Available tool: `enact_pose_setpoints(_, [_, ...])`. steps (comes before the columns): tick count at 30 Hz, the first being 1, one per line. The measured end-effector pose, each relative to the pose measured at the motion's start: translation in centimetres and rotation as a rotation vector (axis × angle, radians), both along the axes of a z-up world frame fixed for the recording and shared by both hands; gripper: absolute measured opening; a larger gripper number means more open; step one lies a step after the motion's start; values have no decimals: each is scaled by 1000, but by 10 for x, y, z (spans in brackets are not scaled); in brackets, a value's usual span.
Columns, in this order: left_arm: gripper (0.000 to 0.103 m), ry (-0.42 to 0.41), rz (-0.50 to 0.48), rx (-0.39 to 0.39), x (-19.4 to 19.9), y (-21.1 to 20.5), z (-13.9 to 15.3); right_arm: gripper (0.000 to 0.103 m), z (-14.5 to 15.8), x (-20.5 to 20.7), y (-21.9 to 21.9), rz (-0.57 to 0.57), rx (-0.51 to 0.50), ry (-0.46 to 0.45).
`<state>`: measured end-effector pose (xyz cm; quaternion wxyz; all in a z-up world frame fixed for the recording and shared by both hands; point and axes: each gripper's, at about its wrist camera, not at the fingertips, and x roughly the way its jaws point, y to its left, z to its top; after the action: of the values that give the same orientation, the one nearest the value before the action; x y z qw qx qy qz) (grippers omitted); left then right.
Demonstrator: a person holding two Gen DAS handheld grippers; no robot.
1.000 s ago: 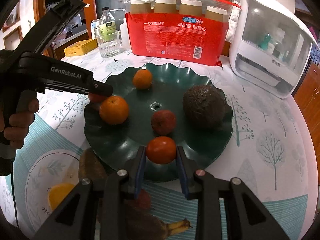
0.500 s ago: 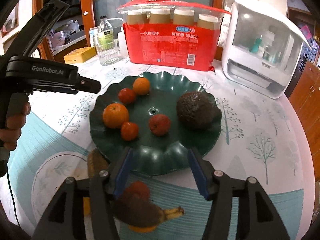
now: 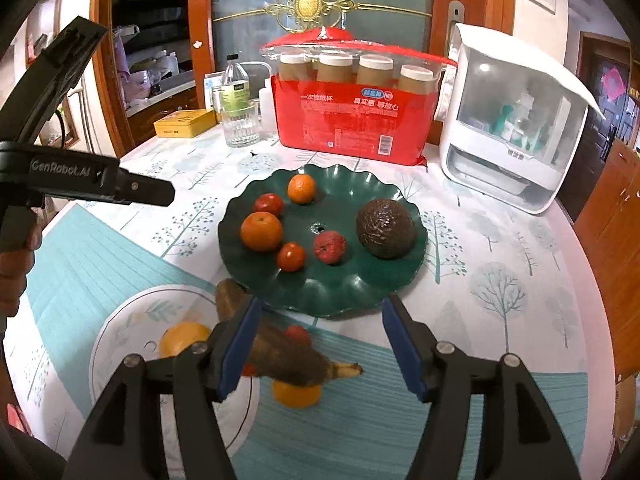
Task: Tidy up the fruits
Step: 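Move the left tool to the grapefruit while the right tool approaches the brown banana, then grasp the yellow grapefruit with the left tool while the right tool grasps the brown banana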
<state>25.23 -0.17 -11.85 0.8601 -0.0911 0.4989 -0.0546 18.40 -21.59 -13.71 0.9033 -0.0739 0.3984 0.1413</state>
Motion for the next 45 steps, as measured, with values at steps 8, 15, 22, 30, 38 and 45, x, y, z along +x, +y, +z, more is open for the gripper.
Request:
enact_pose_setpoints(8, [74,33,24,-4,-34,-8,-6,65,4,-19,-6,42,-4,-11])
enact_pose_setpoints(15, [76,75,41,-15,-51,-18,-20,66,0,-28,-7,89,-23,-6])
enact_pose_setpoints(22, [78,130,44,-14,-60,-29,-38,70,-11,-32,-2,153,-72,-1])
enact_pose_setpoints(30, [80,197,37,-2,-56,-41,-62,70,-25,-33,9,250,-170,-32])
enact_pose_setpoints(38, [80,249,10,22,-45,-54,-79,70,-44,-26,18,318,-245,-33])
enact_pose_setpoints(45, [80,277,-13,33,-39,-62,-90,70,-52,-25,23,359,-265,-62])
